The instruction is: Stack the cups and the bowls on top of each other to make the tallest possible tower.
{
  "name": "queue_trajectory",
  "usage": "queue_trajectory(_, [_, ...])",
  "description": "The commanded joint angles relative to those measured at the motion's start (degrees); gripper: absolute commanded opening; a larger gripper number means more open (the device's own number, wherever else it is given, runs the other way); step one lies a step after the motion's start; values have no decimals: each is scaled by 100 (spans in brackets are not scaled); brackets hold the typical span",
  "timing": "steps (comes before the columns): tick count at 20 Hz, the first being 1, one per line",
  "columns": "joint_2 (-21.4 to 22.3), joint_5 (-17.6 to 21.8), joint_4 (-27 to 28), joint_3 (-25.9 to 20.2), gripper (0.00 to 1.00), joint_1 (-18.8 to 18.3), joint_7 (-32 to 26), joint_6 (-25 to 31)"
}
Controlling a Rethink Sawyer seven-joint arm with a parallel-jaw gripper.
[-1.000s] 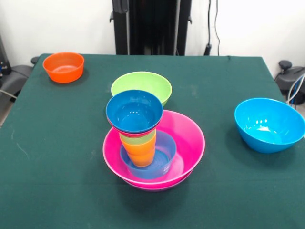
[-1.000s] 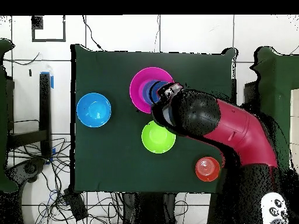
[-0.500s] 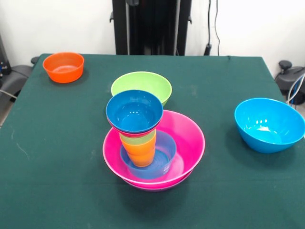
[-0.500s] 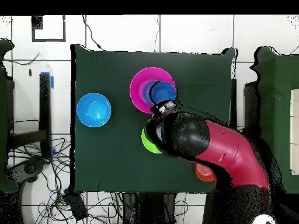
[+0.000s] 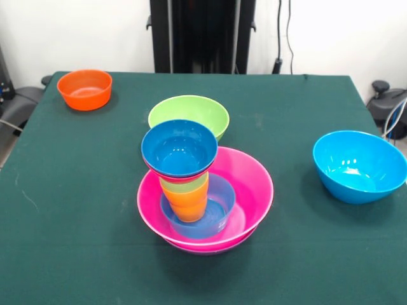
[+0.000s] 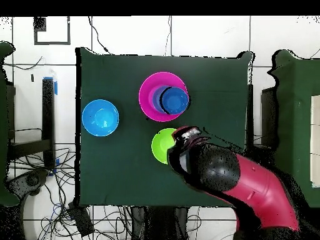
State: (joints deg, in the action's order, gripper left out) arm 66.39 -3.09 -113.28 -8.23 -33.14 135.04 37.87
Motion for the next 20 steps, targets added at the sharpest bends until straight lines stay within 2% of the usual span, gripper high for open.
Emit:
queue_trajectory(1, [118, 347, -943, -425, 0, -370, -1318, -201])
queue_trajectory(6, [231, 181, -1290, -414, 0, -383, -804, -518])
queue_trajectory(9, [124, 0, -1415, -426, 0, -148, -195, -848])
queue_trajectory(11, [76, -37, -1435, -439, 0, -101, -77, -951])
queue_trajectory(13, [-137, -245, -1513, -505, 0, 102, 382, -1428])
queue_trajectory(20, [-353, -519, -1537, -426, 0, 425, 692, -1838])
